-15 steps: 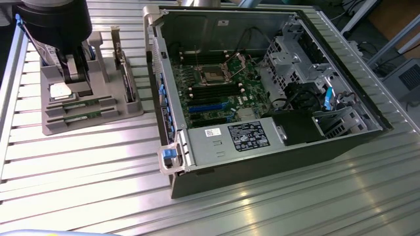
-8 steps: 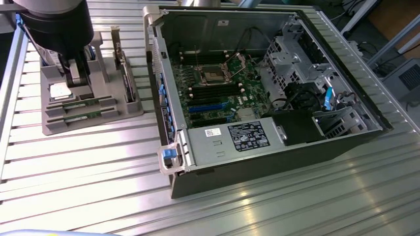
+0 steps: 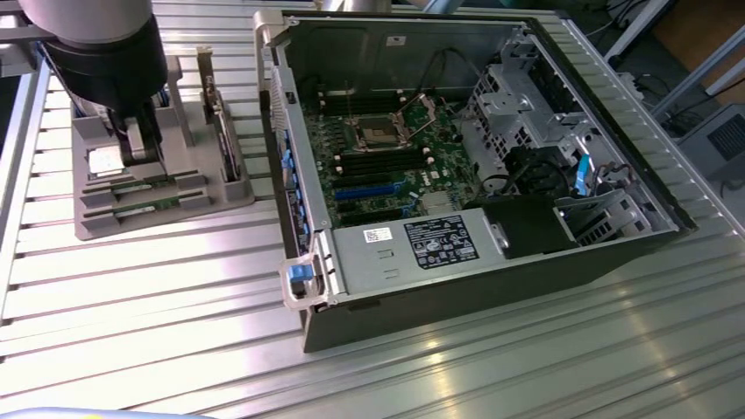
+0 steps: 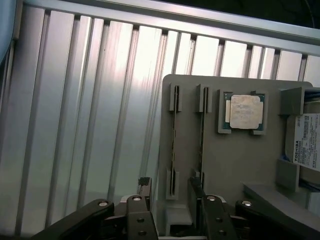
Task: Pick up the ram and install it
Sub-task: 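Pick up the ram and move it above insertion slot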
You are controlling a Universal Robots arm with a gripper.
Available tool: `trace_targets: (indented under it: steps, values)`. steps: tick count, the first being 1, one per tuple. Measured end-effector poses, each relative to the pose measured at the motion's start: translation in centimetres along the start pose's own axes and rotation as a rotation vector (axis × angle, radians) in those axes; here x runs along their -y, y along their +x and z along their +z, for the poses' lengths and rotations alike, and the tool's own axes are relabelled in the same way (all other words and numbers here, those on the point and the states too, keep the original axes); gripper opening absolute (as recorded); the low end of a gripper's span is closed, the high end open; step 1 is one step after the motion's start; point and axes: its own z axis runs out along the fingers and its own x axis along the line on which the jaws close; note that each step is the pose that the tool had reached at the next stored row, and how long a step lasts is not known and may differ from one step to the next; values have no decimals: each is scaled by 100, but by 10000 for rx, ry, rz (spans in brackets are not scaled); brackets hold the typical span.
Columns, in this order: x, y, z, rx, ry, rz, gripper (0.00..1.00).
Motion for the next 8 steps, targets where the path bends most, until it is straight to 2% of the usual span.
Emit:
trace_targets:
  steps: [8]
  values:
    - [-32, -3, 111, -1, -1, 0, 42]
